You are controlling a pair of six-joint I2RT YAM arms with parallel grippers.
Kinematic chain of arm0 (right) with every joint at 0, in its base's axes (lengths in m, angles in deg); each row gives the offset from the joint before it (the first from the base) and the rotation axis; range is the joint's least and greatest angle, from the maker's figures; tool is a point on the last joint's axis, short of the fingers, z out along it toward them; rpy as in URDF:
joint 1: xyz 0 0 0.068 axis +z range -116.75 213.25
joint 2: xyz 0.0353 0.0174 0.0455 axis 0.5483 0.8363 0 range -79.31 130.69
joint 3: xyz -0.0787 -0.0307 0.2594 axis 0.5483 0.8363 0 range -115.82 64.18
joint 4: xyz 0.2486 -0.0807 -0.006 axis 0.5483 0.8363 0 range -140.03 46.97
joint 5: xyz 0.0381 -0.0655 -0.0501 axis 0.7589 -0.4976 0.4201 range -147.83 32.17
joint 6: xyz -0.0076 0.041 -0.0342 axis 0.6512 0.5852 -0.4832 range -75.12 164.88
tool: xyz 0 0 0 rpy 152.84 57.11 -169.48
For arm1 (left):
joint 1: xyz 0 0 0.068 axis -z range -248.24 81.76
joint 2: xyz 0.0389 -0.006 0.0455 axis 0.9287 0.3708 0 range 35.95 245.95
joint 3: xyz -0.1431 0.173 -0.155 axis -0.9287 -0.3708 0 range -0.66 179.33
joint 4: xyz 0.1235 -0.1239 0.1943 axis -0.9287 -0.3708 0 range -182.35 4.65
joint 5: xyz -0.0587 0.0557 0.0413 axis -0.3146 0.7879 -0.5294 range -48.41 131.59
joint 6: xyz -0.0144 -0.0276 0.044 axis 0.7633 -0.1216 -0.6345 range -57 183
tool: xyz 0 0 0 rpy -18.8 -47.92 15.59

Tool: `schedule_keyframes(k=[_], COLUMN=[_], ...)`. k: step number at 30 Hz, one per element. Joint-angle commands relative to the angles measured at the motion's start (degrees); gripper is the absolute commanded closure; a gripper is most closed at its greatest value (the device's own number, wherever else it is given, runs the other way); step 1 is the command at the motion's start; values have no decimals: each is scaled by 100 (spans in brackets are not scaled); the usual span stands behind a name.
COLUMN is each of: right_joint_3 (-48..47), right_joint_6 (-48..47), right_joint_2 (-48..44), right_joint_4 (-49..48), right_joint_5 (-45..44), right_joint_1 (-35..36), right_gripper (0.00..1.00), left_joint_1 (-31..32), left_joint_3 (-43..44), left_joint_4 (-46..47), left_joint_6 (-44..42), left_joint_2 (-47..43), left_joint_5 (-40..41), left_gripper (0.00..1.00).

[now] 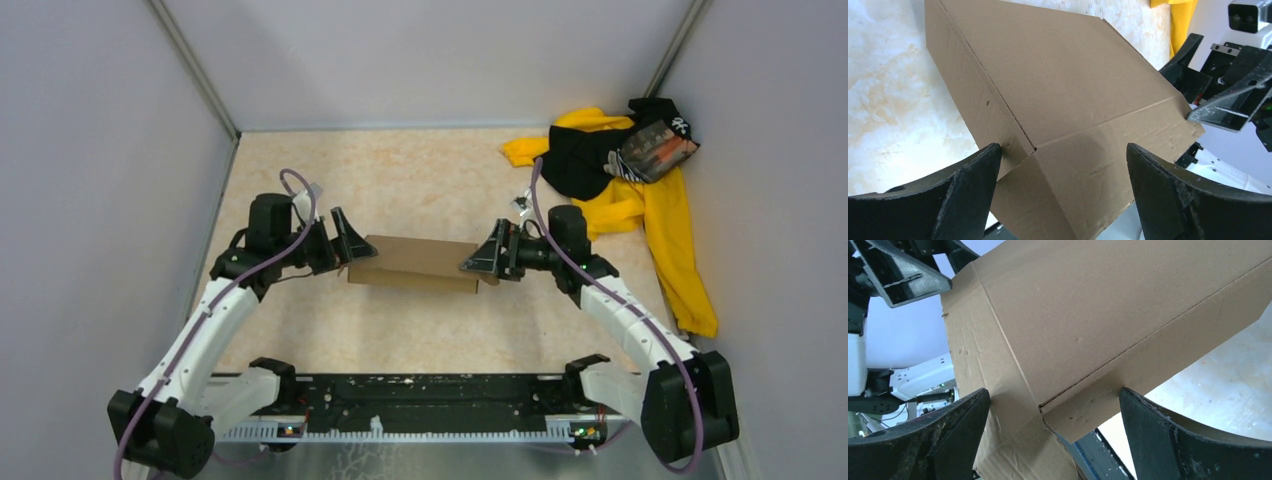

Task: Fold the paper box

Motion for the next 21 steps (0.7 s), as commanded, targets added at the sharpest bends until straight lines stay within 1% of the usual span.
schedule_keyframes(k=[1, 6, 11, 17, 21], right_joint_3=[-207, -429, -560, -798, -956], right_joint_6=[215, 299, 396, 396, 398], right_joint_2=[-125, -17, 124, 376, 595], right_joint_4=[98, 483, 621, 731, 742], right_joint_5=[436, 494, 616, 752, 857], right_joint_1=[109, 109, 101, 52, 15], right_gripper=[1, 1, 1, 1, 1], left_joint_1=[148, 152, 152, 152, 146], left_joint_3=[316, 353, 384, 282, 164], left_joint_4=[-291, -516, -665, -615, -404], left_joint_6=[263, 375, 450, 549, 625], left_joint_2=[-198, -295, -351, -287, -251], left_joint_5=[-698, -809, -816, -974, -996], left_gripper=[1, 1, 1, 1, 1])
